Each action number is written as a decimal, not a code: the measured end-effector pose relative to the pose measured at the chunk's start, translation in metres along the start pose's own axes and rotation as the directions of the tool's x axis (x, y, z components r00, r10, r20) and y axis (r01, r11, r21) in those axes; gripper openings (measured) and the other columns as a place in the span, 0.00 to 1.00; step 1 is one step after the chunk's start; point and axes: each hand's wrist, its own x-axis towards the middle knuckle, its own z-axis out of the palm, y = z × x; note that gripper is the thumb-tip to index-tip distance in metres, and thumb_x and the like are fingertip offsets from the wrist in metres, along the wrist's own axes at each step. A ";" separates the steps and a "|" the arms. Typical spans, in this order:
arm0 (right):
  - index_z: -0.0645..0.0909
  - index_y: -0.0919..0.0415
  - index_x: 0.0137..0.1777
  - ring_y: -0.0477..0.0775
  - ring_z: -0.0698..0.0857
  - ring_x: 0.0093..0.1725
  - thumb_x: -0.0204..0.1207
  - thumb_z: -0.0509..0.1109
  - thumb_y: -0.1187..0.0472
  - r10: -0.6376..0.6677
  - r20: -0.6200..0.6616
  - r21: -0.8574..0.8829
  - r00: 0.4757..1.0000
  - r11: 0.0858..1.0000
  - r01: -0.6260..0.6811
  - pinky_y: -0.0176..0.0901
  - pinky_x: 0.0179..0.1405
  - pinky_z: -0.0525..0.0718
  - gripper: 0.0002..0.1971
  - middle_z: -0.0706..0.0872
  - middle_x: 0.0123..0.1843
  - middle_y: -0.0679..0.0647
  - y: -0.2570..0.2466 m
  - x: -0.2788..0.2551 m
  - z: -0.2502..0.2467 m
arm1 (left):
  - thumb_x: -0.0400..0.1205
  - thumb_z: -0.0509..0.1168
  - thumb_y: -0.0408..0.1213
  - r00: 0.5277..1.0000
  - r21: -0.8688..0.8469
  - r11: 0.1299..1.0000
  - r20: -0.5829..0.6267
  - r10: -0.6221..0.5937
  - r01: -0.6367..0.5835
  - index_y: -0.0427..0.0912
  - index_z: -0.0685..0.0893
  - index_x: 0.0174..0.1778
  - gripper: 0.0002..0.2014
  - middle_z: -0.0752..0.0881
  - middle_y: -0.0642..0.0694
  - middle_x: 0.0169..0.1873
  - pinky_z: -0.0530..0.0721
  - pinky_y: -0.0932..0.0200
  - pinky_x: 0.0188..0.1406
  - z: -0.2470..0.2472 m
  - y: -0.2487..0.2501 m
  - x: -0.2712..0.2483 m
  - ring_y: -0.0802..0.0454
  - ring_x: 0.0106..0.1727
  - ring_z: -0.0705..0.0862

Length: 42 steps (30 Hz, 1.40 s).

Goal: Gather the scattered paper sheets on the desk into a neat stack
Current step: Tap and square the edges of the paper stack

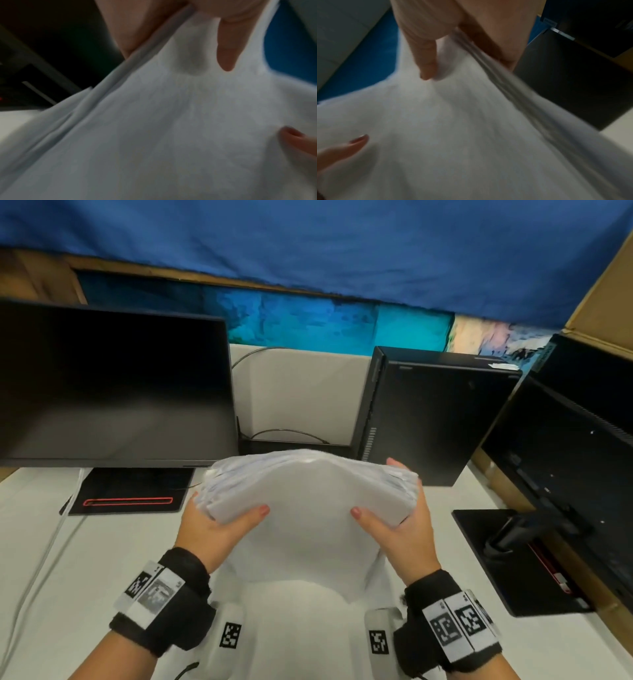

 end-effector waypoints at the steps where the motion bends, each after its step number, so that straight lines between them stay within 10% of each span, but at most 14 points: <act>1: 0.72 0.50 0.67 0.40 0.85 0.55 0.61 0.79 0.66 0.059 0.029 0.005 0.998 0.998 -0.060 0.40 0.51 0.88 0.33 0.84 0.57 0.45 0.002 -0.002 0.002 | 0.60 0.80 0.46 0.999 -0.007 1.000 -0.034 -0.029 0.029 0.66 0.84 0.41 0.18 0.88 0.65 0.40 0.83 0.65 0.52 0.000 -0.004 -0.001 0.67 0.48 0.85; 6: 0.80 0.48 0.44 0.33 0.88 0.39 0.69 0.73 0.72 0.089 0.024 0.064 0.996 0.994 -0.090 0.27 0.34 0.85 0.15 0.91 0.35 0.39 -0.001 0.000 0.010 | 0.68 0.76 0.38 0.998 -0.027 1.000 -0.058 -0.012 0.011 0.61 0.79 0.48 0.19 0.84 0.59 0.46 0.84 0.54 0.52 0.004 0.004 0.005 0.68 0.45 0.85; 12: 0.78 0.51 0.59 0.43 0.87 0.52 0.58 0.81 0.66 0.111 -0.004 0.039 0.994 0.993 -0.110 0.34 0.42 0.88 0.28 0.87 0.54 0.50 0.006 -0.010 0.006 | 0.55 0.71 0.68 0.989 -0.169 0.983 -0.140 0.043 -0.066 0.52 0.71 0.64 0.43 0.84 0.61 0.51 0.85 0.70 0.43 -0.002 0.025 0.003 0.68 0.51 0.84; 15: 0.78 0.55 0.61 0.44 0.87 0.53 0.55 0.81 0.65 0.076 0.021 0.052 0.997 0.996 -0.077 0.36 0.47 0.88 0.31 0.87 0.54 0.50 0.004 -0.012 0.004 | 0.61 0.63 0.64 0.977 -0.172 0.982 -0.212 0.036 -0.074 0.54 0.70 0.65 0.36 0.81 0.68 0.46 0.81 0.73 0.47 -0.003 0.050 0.013 0.78 0.47 0.81; 19: 0.79 0.51 0.56 0.39 0.88 0.50 0.50 0.82 0.56 0.050 0.039 0.082 0.998 0.995 -0.053 0.31 0.42 0.87 0.30 0.91 0.47 0.45 0.000 -0.015 0.003 | 0.67 0.69 0.56 0.969 -0.144 0.989 -0.239 -0.061 0.027 0.51 0.75 0.64 0.30 0.87 0.57 0.42 0.79 0.47 0.65 -0.002 0.069 0.028 0.55 0.55 0.84; 26: 0.78 0.53 0.60 0.41 0.88 0.50 0.52 0.79 0.61 0.020 0.064 0.075 0.998 0.997 -0.025 0.31 0.39 0.86 0.32 0.90 0.48 0.44 -0.003 -0.014 0.003 | 0.76 0.67 0.39 0.943 -0.116 0.990 -0.312 -0.118 0.085 0.51 0.83 0.45 0.05 0.83 0.54 0.42 0.79 0.57 0.54 -0.005 0.060 0.035 0.53 0.49 0.82; 31: 0.78 0.48 0.55 0.42 0.88 0.49 0.54 0.79 0.65 0.006 0.042 0.100 0.999 0.995 -0.010 0.32 0.39 0.87 0.28 0.90 0.47 0.38 -0.003 -0.017 0.003 | 0.69 0.73 0.51 0.972 0.009 1.000 -0.234 -0.010 0.012 0.51 0.78 0.58 0.23 0.85 0.49 0.50 0.81 0.53 0.57 -0.001 0.065 0.029 0.53 0.54 0.83; 34: 0.77 0.45 0.53 0.39 0.88 0.49 0.61 0.77 0.71 -0.021 0.052 0.074 0.998 0.997 0.017 0.32 0.40 0.87 0.26 0.89 0.46 0.33 -0.003 -0.017 0.002 | 0.71 0.72 0.49 0.962 0.063 0.997 -0.274 -0.016 0.034 0.51 0.82 0.49 0.13 0.85 0.53 0.47 0.81 0.44 0.62 -0.006 0.058 0.033 0.51 0.55 0.83; 39: 0.81 0.47 0.50 0.37 0.89 0.47 0.67 0.73 0.71 -0.034 0.029 0.061 0.999 0.998 0.032 0.31 0.45 0.87 0.18 0.90 0.43 0.32 0.001 -0.018 0.003 | 0.73 0.70 0.47 0.969 0.044 0.999 -0.248 0.004 0.007 0.50 0.81 0.50 0.12 0.83 0.60 0.41 0.80 0.69 0.49 -0.002 0.060 0.029 0.76 0.40 0.82; 42: 0.83 0.47 0.45 0.36 0.89 0.44 0.70 0.71 0.70 -0.004 -0.014 0.087 1.000 0.996 0.005 0.28 0.40 0.86 0.14 0.91 0.39 0.32 0.002 -0.018 0.004 | 0.73 0.71 0.42 0.975 0.011 1.000 -0.221 -0.014 0.017 0.52 0.82 0.47 0.09 0.85 0.51 0.40 0.83 0.54 0.53 -0.003 0.057 0.030 0.56 0.45 0.85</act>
